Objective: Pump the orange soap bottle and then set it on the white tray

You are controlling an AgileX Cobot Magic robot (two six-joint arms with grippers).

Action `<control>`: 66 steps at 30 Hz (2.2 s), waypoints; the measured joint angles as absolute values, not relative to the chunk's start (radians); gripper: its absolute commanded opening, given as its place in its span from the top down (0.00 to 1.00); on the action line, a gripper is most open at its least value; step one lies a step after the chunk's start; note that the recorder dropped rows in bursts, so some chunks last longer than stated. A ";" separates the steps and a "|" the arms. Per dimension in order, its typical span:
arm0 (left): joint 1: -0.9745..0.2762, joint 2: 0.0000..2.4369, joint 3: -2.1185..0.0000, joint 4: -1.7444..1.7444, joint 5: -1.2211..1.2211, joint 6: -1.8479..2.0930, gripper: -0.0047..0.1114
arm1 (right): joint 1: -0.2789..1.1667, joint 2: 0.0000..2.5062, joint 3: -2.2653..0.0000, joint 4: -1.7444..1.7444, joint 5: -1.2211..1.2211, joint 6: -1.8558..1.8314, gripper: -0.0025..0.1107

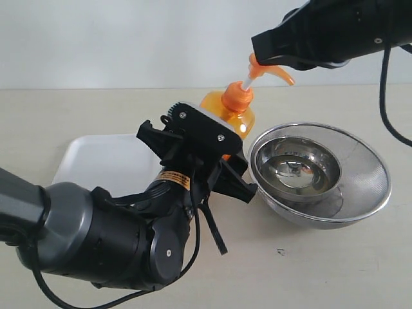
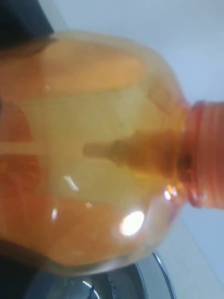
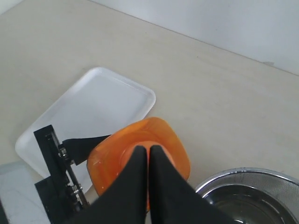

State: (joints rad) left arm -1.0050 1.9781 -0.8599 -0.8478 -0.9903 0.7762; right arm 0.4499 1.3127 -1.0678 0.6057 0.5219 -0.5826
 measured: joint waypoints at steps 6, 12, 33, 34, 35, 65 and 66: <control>-1.000 1.980 -0.860 -0.849 -0.996 0.778 0.92 | 0.450 1.331 -1.074 0.613 0.524 -0.583 0.98; -1.000 1.980 -0.865 -0.849 -0.994 0.778 0.92 | 0.450 1.340 -1.077 0.613 0.531 -0.583 0.98; -0.997 2.011 -0.893 -0.867 -1.005 0.785 0.92 | 0.448 1.400 -1.094 0.630 0.501 -0.583 0.98; -0.997 2.011 -0.895 -0.867 -1.005 0.785 0.92 | 0.448 1.400 -1.094 0.630 0.501 -0.583 0.98; -0.997 2.011 -0.895 -0.867 -1.005 0.785 0.92 | 0.448 1.400 -1.094 0.630 0.501 -0.583 0.98; -1.000 2.011 -0.905 -0.810 -0.974 0.768 0.92 | 0.448 1.226 -1.093 0.477 0.538 -0.520 0.98; -1.000 2.011 -0.905 -0.810 -0.974 0.768 0.92 | 0.448 1.226 -1.093 0.473 0.542 -0.514 0.98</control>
State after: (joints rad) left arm -1.0005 2.0108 -0.9049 -0.8095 -0.9738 0.7676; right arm 0.4478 1.2258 -1.0934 0.4729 0.5424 -0.5137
